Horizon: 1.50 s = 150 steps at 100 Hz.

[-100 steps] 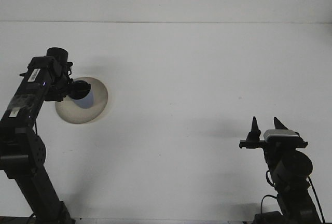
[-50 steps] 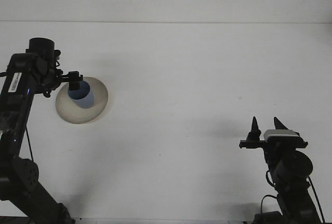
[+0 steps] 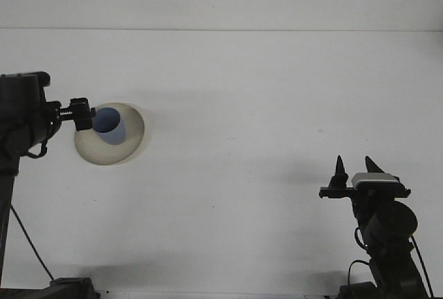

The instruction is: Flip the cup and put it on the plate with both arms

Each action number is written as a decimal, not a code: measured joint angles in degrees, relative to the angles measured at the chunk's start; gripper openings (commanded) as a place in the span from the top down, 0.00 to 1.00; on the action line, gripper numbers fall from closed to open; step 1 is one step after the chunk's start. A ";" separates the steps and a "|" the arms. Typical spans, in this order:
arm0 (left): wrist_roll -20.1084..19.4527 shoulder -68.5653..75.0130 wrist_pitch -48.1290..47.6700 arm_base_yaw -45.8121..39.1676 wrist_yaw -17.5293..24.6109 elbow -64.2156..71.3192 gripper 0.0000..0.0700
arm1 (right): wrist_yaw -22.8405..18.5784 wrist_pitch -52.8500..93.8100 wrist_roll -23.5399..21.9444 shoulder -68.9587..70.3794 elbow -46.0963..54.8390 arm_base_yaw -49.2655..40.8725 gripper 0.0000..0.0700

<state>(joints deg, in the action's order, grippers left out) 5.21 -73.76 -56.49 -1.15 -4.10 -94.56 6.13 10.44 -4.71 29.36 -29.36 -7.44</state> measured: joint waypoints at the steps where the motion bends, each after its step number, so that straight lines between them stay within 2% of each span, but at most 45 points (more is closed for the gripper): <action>1: 0.04 0.74 0.50 0.26 0.00 0.79 0.26 | 0.00 0.00 0.00 0.00 0.00 0.00 0.39; 23: 0.11 18.99 12.02 5.68 0.02 19.69 0.26 | 0.00 0.00 0.00 0.00 0.00 0.00 0.39; 43: 0.11 36.89 23.93 6.86 0.02 40.35 0.26 | 0.00 0.00 0.00 0.00 0.00 0.00 0.39; 64: -0.11 52.33 30.01 6.86 1.27 59.82 0.27 | 0.00 0.00 0.00 0.00 0.00 0.00 0.39; 105: -0.22 55.69 32.41 6.91 1.46 59.80 0.29 | 0.00 0.00 0.00 0.00 0.00 0.00 0.39; 108: -0.22 55.71 32.41 6.93 1.46 59.80 0.32 | 0.00 0.00 0.00 0.00 0.00 0.00 0.41; 111: -0.22 55.71 32.46 6.93 1.46 59.80 0.41 | 0.00 0.00 0.00 0.00 0.00 0.00 0.45; 116: -0.31 55.71 32.44 6.91 1.44 59.80 0.64 | 0.00 0.00 0.00 0.00 0.00 0.00 0.59; 123: -0.37 55.71 32.46 6.93 1.46 59.80 1.00 | 0.00 0.00 0.00 0.00 0.00 0.00 0.86; 127: -0.37 55.71 32.44 6.93 1.46 59.80 0.98 | 0.00 0.00 0.00 0.00 0.00 0.00 1.00; 150: -0.37 55.71 32.44 6.91 1.46 59.80 0.98 | 0.00 -0.02 0.04 0.00 0.00 0.00 1.00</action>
<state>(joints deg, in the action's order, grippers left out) 4.84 -18.04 -24.05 5.76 -2.63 -34.76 6.13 10.41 -4.67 29.36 -29.36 -7.44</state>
